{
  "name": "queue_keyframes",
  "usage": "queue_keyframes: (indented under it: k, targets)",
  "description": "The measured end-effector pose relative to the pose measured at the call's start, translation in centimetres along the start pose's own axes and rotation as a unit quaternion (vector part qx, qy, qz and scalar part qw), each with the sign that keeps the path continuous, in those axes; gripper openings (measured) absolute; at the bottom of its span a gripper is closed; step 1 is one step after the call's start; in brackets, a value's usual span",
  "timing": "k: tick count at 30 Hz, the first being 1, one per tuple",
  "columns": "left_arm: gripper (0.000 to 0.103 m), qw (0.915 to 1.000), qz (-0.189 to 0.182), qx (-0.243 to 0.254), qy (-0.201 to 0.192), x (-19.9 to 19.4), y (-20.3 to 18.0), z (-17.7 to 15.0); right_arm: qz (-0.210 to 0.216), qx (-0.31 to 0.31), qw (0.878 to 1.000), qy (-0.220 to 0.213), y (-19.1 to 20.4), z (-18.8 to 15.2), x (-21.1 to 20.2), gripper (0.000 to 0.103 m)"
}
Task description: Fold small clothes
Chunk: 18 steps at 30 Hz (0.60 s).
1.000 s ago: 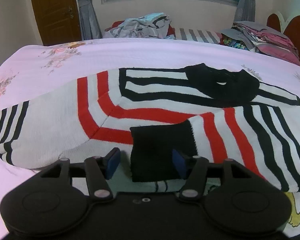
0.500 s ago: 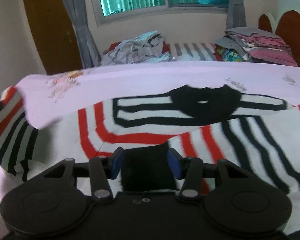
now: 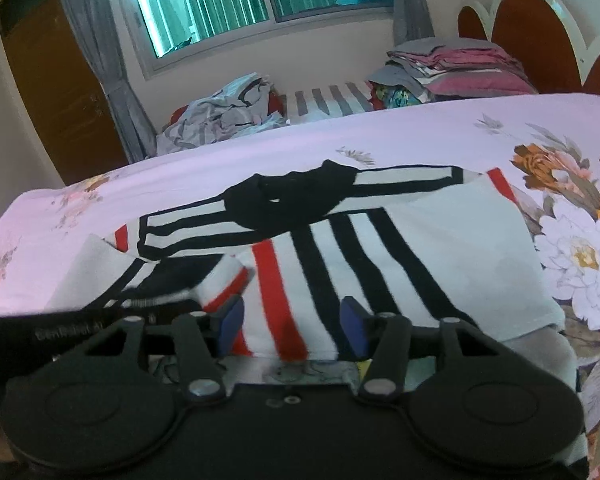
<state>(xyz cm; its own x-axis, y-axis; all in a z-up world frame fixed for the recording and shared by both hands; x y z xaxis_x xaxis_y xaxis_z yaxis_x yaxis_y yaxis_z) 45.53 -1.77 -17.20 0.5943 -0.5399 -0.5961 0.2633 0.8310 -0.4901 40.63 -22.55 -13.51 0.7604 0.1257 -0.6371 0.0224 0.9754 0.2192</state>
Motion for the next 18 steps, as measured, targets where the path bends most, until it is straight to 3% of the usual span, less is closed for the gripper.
queue_keyframes:
  k: [2, 6, 12, 16, 18]
  targets:
    - [0.079, 0.9997, 0.015, 0.007, -0.019, -1.9, -0.5, -0.3, 0.010, -0.001, 1.000, 0.001, -0.2, 0.0, 0.0, 0.058]
    - [0.080, 0.9968, 0.041, 0.036, -0.058, -5.8, 0.1, -0.4, 0.043, -0.003, 0.999, 0.006, 0.9, 0.0, 0.1, 0.062]
    - [0.080, 0.9846, 0.145, 0.024, -0.095, -11.6, 5.4, -2.1, 0.081, -0.054, 0.995, 0.021, 5.5, -0.7, 1.0, 0.072]
    - [0.080, 0.9772, 0.192, 0.033, -0.085, -12.5, 7.6, -4.0, 0.041, -0.106, 0.993, 0.036, 8.2, -1.4, 3.1, 0.071]
    - [0.080, 0.9746, 0.206, 0.044, -0.078, -12.2, 8.1, -4.9, 0.017, -0.123, 0.992, 0.040, 9.0, -1.5, 4.2, 0.062]
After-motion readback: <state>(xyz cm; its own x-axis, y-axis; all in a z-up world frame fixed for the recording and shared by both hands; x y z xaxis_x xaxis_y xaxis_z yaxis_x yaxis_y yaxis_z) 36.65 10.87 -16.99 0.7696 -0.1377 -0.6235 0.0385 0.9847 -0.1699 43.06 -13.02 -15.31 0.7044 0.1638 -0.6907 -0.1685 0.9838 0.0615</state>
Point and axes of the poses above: each gripper's, at about its wrist camera, not at the fingertips, and x roughly the way its jaws point, y to its left, z to its top, the point moved 1 cm from there along x, roughly the way its jaws point
